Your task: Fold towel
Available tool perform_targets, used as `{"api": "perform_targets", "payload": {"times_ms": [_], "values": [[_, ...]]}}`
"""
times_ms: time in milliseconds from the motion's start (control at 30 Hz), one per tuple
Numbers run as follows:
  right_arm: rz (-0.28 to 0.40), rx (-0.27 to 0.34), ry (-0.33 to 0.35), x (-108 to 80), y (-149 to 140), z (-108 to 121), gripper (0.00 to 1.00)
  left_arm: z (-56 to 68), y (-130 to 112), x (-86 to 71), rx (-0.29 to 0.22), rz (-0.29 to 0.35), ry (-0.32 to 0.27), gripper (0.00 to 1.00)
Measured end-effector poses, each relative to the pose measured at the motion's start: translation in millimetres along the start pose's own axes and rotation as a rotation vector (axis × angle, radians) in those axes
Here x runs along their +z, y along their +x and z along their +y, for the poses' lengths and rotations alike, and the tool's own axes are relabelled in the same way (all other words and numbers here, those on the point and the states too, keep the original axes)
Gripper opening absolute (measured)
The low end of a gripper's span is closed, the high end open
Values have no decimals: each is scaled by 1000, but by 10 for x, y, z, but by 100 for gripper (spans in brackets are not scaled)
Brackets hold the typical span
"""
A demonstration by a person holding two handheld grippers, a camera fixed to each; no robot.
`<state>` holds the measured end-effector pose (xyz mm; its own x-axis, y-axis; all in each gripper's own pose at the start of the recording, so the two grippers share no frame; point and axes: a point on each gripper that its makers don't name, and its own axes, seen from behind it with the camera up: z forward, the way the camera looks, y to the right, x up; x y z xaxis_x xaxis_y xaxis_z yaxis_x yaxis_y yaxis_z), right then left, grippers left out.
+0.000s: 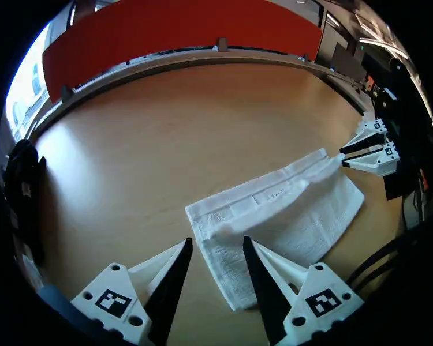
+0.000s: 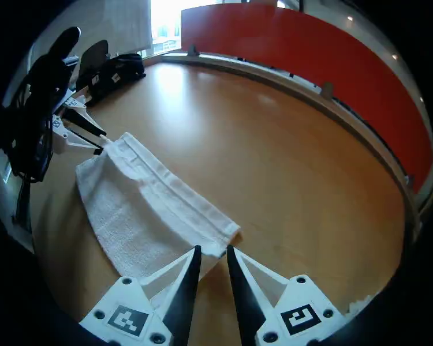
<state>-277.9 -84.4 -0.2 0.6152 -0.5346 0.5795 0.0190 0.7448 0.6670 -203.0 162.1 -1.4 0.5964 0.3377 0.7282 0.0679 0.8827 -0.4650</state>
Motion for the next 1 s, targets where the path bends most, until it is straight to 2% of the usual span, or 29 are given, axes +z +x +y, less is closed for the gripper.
{"api": "perform_targets", "payload": {"times_ms": [100,200,300,367,1000], "values": [[3,2,-10,8,15,29,41,-19,14,-18,3,4,5,75],[7,0,-21,10,24,59,64,-35,23,-35,1,8,7,84],[12,-5,-33,0,28,82,89,-54,25,-49,-4,11,12,84],[13,-7,-37,-13,24,87,95,-66,28,-62,-7,13,16,84],[23,3,-32,-261,-118,-111,95,-31,-144,-241,-50,19,33,84]]}}
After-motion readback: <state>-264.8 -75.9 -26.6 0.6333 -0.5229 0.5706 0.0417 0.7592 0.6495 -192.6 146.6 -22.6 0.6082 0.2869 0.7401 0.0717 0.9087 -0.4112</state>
